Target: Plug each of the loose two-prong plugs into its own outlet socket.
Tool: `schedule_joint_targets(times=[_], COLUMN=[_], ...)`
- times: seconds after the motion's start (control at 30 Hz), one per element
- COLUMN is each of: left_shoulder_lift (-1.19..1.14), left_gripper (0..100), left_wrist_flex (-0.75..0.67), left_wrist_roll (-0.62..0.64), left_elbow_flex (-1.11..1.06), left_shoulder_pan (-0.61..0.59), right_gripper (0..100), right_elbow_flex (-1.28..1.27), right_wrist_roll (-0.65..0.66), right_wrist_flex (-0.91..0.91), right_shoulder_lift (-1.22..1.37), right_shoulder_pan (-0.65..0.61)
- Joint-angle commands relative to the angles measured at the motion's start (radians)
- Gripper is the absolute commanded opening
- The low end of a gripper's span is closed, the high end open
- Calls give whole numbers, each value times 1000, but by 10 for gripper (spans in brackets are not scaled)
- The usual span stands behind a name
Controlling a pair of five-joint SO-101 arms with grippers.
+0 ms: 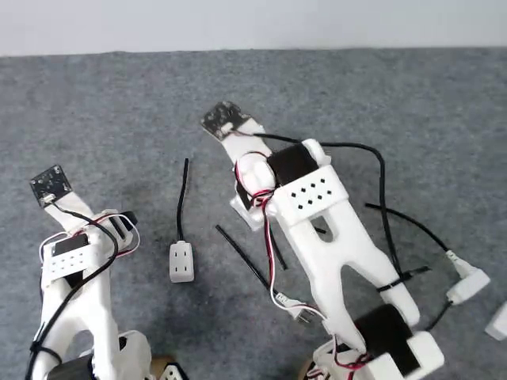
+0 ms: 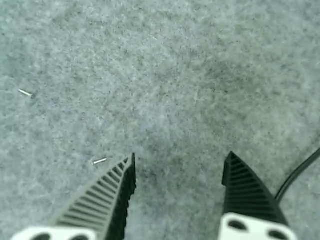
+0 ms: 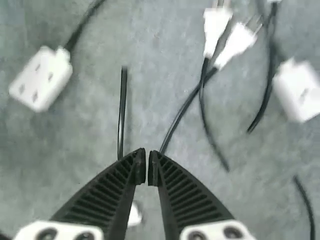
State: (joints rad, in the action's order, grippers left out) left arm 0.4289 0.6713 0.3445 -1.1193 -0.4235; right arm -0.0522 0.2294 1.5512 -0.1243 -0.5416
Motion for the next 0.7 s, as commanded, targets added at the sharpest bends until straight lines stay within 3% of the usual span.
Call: schedule_joint_targets(times=[0.0,0.13,0.33,0.47,0.67], left_shoulder_lift=[-2,-2,-2,-2,-2], left_gripper=[268,268,268,268,268], left_wrist_flex=[3,2,-14,-14,-15], left_wrist_roll=[12,11,12,14,14], left_elbow_flex=[47,47,44,44,44], left_shoulder_pan=[-5,-3,-3,-3,-3], right_gripper=[9,20,121,143,143], right_elbow_flex=[-120,-453,-881,-971,-1051], right_wrist_roll=[-5,57,110,118,284], right_wrist_flex=[25,-102,-283,-343,-351], right_shoulder_lift=[-117,-311,-572,-619,-565], right_shoulder_pan=[5,-28,8,56,21])
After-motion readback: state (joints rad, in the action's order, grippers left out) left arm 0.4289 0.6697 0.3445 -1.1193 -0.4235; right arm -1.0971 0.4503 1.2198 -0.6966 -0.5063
